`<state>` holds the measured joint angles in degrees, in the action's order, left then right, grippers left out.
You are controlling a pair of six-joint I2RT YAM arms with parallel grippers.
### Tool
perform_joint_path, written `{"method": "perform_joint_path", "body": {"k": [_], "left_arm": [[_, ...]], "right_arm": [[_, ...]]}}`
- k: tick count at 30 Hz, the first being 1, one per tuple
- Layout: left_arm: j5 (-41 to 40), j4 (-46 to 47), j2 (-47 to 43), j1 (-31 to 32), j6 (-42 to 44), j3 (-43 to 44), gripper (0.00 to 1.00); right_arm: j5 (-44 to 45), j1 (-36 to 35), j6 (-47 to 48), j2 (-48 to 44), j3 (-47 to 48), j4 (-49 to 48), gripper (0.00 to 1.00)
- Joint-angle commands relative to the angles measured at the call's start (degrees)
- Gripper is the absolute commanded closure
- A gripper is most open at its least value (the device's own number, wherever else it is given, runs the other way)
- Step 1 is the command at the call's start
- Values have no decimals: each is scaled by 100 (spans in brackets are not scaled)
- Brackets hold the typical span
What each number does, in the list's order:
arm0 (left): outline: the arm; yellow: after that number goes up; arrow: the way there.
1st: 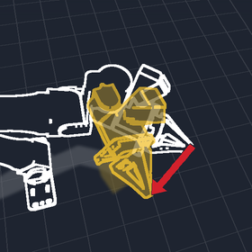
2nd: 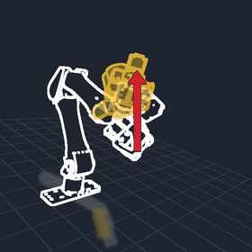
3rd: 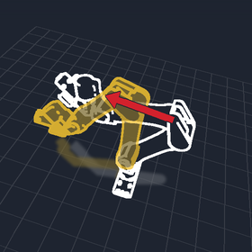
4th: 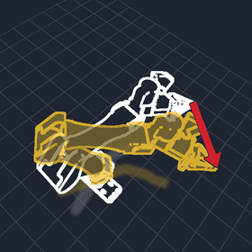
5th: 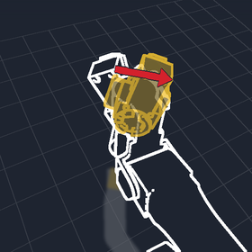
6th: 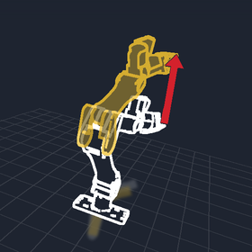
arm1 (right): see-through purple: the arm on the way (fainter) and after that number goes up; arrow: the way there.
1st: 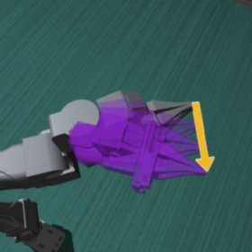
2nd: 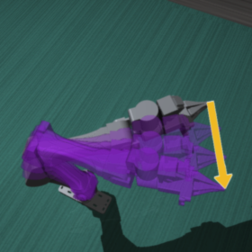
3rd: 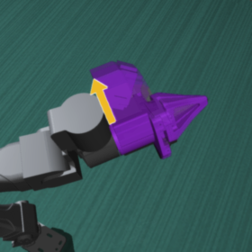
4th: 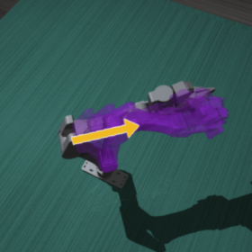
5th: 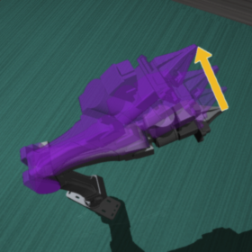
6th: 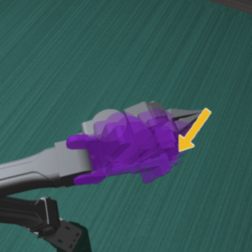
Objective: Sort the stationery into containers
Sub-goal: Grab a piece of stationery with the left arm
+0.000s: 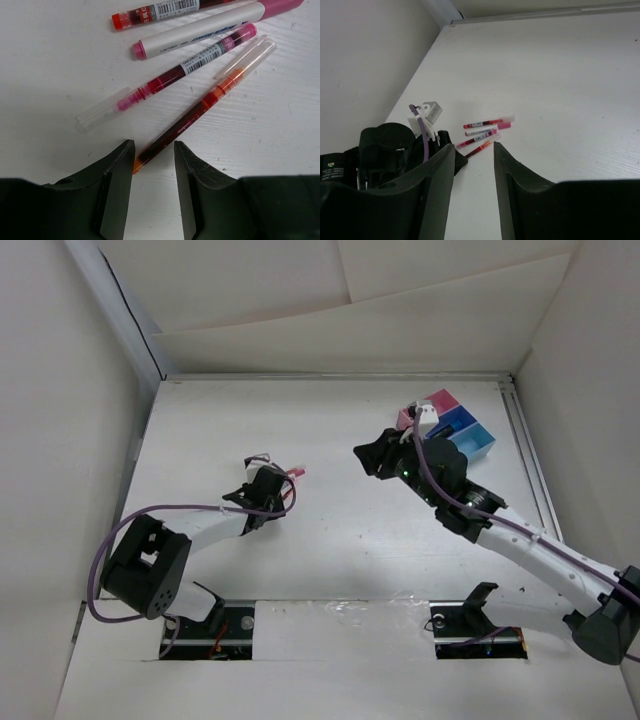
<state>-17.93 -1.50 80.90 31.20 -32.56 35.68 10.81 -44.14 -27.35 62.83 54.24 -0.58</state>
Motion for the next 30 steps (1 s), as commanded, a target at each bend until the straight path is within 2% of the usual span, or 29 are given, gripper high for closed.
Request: {"method": "perform_joint_path", "body": {"k": [1,8,15,23,25,30], "left_arm": [[-26,123,-110,9,74,62,66],[290,299,-338,9,127,-105,66],[519,299,-127,70,179,-105,67],[-447,-394,671,798,-128,492,67],[-701,-640,856,966,-259,641,71],[-1283,-1002,1260,1292,-664,985,100]], "right_arm": [[220,37,-138,-306,25,163,57],[229,90,-428,-535,-106,522,55],[457,143,-306,-535,307,1024,54],[45,573,-244,-798,359,1025,53],[-34,573,-191,-859,307,972,53],[-158,626,-244,-921,70,858,53]]}}
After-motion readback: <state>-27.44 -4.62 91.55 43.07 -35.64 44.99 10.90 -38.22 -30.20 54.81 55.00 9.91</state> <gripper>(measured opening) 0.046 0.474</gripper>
